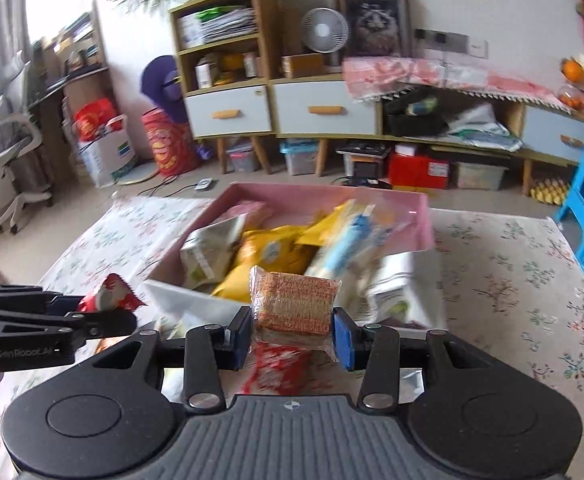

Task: Organize snacks
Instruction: 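Carry red snack and square cake over the box and lower them in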

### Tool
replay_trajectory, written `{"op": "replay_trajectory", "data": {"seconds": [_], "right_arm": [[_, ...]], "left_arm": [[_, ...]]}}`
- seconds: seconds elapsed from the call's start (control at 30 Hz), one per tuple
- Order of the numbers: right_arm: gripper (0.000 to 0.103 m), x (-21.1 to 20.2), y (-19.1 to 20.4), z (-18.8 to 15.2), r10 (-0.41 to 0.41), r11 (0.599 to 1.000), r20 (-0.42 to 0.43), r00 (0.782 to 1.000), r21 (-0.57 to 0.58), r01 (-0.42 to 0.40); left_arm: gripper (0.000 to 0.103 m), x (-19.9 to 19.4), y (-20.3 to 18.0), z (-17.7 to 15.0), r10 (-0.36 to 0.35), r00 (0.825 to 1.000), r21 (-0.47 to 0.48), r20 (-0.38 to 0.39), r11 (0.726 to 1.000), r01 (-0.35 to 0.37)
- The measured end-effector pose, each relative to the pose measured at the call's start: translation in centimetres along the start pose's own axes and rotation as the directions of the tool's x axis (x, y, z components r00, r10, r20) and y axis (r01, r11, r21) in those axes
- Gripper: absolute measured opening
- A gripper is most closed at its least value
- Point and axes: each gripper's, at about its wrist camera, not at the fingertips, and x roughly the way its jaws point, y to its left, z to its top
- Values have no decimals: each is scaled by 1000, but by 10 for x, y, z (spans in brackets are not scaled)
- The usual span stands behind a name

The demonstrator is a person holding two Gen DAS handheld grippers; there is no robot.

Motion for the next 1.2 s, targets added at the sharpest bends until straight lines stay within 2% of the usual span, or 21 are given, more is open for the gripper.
{"op": "replay_trajectory", "data": {"seconds": [0.27, 0.4, 0.57, 0.67, 0.8, 0.9, 1.0, 1.03, 1.13, 1.2], "right_arm": [[32, 12, -46, 26, -47, 992, 36, 998, 115, 43], [32, 23, -66, 41, -51, 986, 62, 997, 161, 41], [32, 41, -86, 58, -46, 982, 83, 996, 187, 29], [33, 53, -97, 62, -15, 979, 92, 996, 205, -5], [33, 70, -104, 63, 4, 980, 65, 998, 200, -17], [33, 78, -112, 62, 29, 971, 46, 999, 237, -39], [38, 80, -119, 59, 60, 958, 38, 997, 278, -69], [43, 80, -121, 58, 76, 951, 36, 996, 297, -83], [45, 77, -127, 59, 108, 931, 50, 993, 344, -119], [49, 75, -129, 61, 118, 923, 63, 991, 361, -133]], "left_arm": [[34, 45, -19, 41, -5, 1000, -57, 1, 998, 5], [34, 67, -27, 61, 21, 1000, -64, 11, 998, -20], [34, 97, -30, 77, 70, 997, -91, -23, 993, -72], [34, 113, -32, 82, 95, 995, -96, -41, 990, -99], [34, 129, -36, 86, 119, 992, -79, -44, 989, -123], [34, 138, -41, 88, 138, 990, -65, -44, 988, -140], [37, 143, -45, 90, 145, 989, -62, -40, 987, -147], [37, 144, -45, 90, 144, 989, -64, -36, 987, -146], [39, 143, -47, 90, 146, 989, -57, -28, 987, -148], [44, 140, -48, 88, 149, 989, -41, -23, 988, -150]]}}
